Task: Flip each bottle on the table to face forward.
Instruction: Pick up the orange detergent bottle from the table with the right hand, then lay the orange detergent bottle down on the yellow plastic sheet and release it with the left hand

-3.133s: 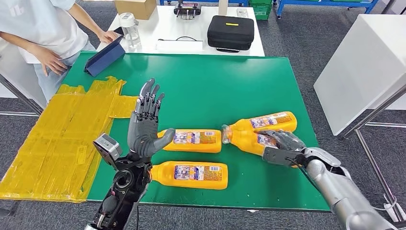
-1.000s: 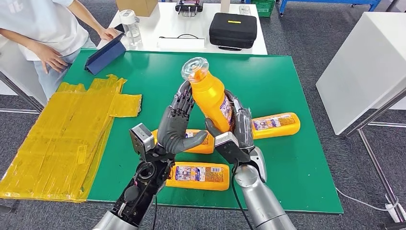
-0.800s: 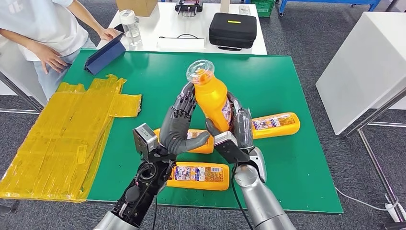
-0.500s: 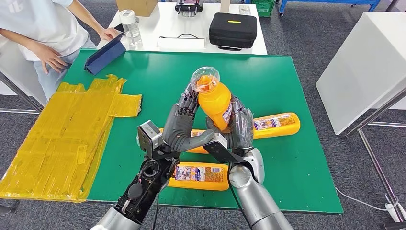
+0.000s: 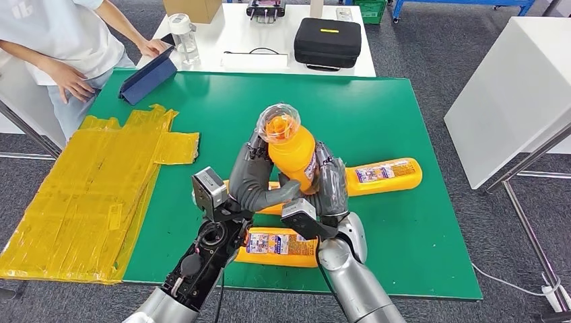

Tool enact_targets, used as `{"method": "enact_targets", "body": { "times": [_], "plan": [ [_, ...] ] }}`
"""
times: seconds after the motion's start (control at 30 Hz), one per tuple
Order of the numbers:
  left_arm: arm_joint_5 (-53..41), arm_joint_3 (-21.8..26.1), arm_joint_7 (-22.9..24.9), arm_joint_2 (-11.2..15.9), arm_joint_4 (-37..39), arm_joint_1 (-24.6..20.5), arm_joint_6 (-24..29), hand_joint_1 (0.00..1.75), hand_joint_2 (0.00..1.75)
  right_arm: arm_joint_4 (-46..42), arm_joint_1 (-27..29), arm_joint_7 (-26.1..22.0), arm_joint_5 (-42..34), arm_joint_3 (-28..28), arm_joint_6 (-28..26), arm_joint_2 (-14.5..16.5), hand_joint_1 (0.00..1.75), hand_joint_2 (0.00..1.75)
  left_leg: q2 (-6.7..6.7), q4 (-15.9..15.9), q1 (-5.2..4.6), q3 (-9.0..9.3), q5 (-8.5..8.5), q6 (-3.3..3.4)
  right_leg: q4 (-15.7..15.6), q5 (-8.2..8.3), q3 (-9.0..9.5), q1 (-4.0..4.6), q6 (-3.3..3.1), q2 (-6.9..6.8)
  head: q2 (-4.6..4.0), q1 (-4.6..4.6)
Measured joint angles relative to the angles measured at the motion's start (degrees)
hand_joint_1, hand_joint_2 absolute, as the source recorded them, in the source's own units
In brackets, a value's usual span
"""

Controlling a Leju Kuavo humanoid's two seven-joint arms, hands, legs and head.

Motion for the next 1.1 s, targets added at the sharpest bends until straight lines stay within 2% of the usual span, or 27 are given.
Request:
{"method": "enact_targets", "body": {
  "times": [0.27,0.47,0.87,1.1],
  "plan": [
    [0.3,-0.5,-0.1,0.0,0.0,-0.1,1.0,0.0,1.75,-3.0,1.0,-1.0,-1.9,1.2,2.7,-0.1,1.75,1.75,-0.01,0.0,0.0,-0.02,0.0,0.0,0.0,0.0,0.0,0.0,0.0,0.0,0.0,0.0],
    [-5.7,-1.6,4.5,0.7,0.2,-0.4,5.3,0.0,1.75,-4.8,1.2,-1.7,-1.7,2.5,3.7,-0.2,1.75,1.75,-0.01,0.0,0.0,-0.02,0.0,0.0,0.0,0.0,-0.01,0.0,0.0,0.0,0.01,-0.01],
    [-6.4,-1.9,4.9,0.8,0.3,-0.4,5.7,0.0,1.75,-5.0,1.3,-1.7,-1.6,2.6,3.7,-0.3,1.75,1.75,-0.01,0.0,0.0,-0.02,0.0,0.0,0.0,0.0,-0.01,0.0,0.0,0.0,0.01,-0.02],
    [-13.9,-3.4,8.1,1.3,1.3,-1.5,8.8,0.0,1.75,-8.4,3.0,-0.5,-0.5,3.0,5.3,-0.8,1.75,1.75,-0.01,0.0,0.0,-0.03,0.0,0.0,0.0,0.0,-0.02,0.0,0.0,0.0,0.0,0.0]
  ]
}}
